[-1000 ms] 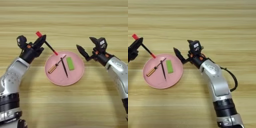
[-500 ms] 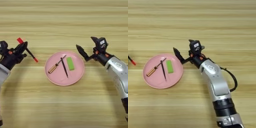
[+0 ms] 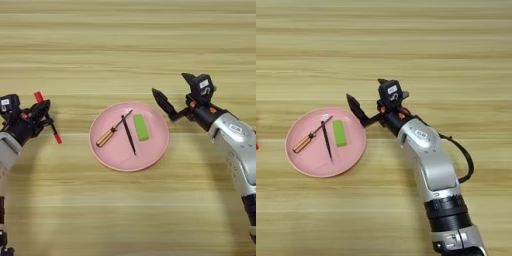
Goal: Move the objects on the table
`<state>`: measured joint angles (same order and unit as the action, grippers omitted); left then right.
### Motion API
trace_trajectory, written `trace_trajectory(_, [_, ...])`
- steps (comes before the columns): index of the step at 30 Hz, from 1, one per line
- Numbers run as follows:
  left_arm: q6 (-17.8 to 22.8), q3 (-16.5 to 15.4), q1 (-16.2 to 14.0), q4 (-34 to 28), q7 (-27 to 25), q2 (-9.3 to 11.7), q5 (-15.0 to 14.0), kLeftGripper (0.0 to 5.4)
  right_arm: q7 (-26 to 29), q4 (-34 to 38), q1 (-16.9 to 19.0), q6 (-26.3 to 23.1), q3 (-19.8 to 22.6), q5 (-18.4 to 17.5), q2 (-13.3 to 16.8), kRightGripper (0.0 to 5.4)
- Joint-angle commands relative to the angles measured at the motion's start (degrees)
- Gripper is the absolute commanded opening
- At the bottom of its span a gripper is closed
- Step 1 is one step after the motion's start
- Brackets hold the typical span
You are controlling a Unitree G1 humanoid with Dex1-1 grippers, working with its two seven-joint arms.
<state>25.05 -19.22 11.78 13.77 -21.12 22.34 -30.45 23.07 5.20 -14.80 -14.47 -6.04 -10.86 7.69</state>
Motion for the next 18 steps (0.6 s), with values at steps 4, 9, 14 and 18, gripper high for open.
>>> trace_trajectory(4, [-6.7, 8.2, 3.5, 7.2, 3.0, -4.3, 10.7, 0.47, -2.1, -4.2, -1.5, 2.8, 2.2, 1.5, 0.4, 5.40])
trace_trajectory(9, [-10.8, 10.3, 5.1, 12.3, 4.0, -6.5, 14.5, 0.47, -6.6, -10.6, -2.9, 8.7, 3.1, 5.7, 0.6, 5.40])
trace_trajectory(14, [-16.3, 11.4, 6.8, 17.9, 4.7, -8.8, 17.1, 0.47, -7.5, -14.5, -3.9, 11.6, 3.6, 6.5, 0.4, 5.40])
trace_trajectory(18, [-20.8, 11.7, 8.1, 23.3, 6.0, -9.3, 19.4, 0.47, -7.6, -15.5, -4.1, 12.4, 3.7, 6.5, 0.4, 5.40])
